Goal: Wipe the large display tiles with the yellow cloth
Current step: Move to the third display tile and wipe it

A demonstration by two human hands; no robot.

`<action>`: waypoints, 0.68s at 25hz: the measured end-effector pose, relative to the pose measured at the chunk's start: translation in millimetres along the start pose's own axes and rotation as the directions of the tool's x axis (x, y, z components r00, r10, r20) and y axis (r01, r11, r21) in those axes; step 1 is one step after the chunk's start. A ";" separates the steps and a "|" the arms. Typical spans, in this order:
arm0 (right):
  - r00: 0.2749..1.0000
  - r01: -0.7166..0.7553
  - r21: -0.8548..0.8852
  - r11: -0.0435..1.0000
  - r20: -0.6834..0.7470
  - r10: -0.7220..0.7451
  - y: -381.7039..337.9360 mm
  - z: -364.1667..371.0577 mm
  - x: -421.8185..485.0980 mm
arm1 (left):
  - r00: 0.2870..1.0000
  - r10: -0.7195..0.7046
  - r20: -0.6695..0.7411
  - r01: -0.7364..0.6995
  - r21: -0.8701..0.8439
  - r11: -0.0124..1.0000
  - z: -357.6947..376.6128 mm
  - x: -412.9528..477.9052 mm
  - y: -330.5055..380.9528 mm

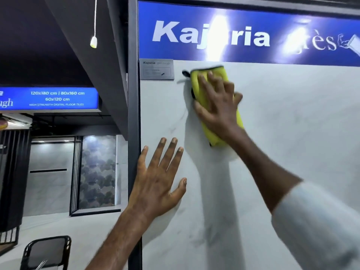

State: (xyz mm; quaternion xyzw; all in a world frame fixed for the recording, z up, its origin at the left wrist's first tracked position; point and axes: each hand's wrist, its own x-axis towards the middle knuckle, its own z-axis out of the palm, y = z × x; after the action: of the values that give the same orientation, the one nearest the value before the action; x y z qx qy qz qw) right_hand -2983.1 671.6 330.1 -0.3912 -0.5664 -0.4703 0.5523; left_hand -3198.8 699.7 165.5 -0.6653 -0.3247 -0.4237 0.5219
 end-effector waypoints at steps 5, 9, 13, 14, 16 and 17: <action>0.997 -0.013 -0.051 0.999 0.071 0.017 -12.6 11.0 62.6 | 1.000 -0.003 0.011 0.003 -0.018 1.000 0.8 0.4 0.9; 0.994 0.109 -0.071 0.991 -0.021 -0.111 -22.7 6.2 -48.4 | 1.000 -0.004 -0.001 0.004 -0.061 0.998 -5.1 2.0 -0.2; 0.999 0.050 -0.057 0.997 0.013 -0.049 -31.3 -16.5 -221.8 | 0.996 -0.032 -0.085 0.016 -0.179 0.984 -22.2 -39.6 10.3; 0.998 0.026 -0.071 0.997 0.052 -0.022 -34.0 -21.7 -272.4 | 0.993 -0.078 -0.091 0.060 -0.186 0.981 -26.5 -61.3 14.5; 0.995 -0.003 -0.097 0.995 0.097 0.012 -41.2 -31.2 -352.7 | 0.982 -0.177 -0.072 0.161 -0.190 0.969 -28.9 -106.4 22.2; 0.993 -0.017 -0.092 0.996 0.117 0.028 -42.0 -33.6 -375.2 | 0.976 -0.217 -0.034 0.207 -0.189 0.960 -26.2 -124.9 27.6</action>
State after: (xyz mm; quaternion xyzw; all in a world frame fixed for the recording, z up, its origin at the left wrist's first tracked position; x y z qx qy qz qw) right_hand -2983.3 657.3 -48.6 -0.4492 -0.5717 -0.4653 0.5048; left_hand -3234.3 668.9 43.7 -0.6604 -0.3394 -0.5232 0.4183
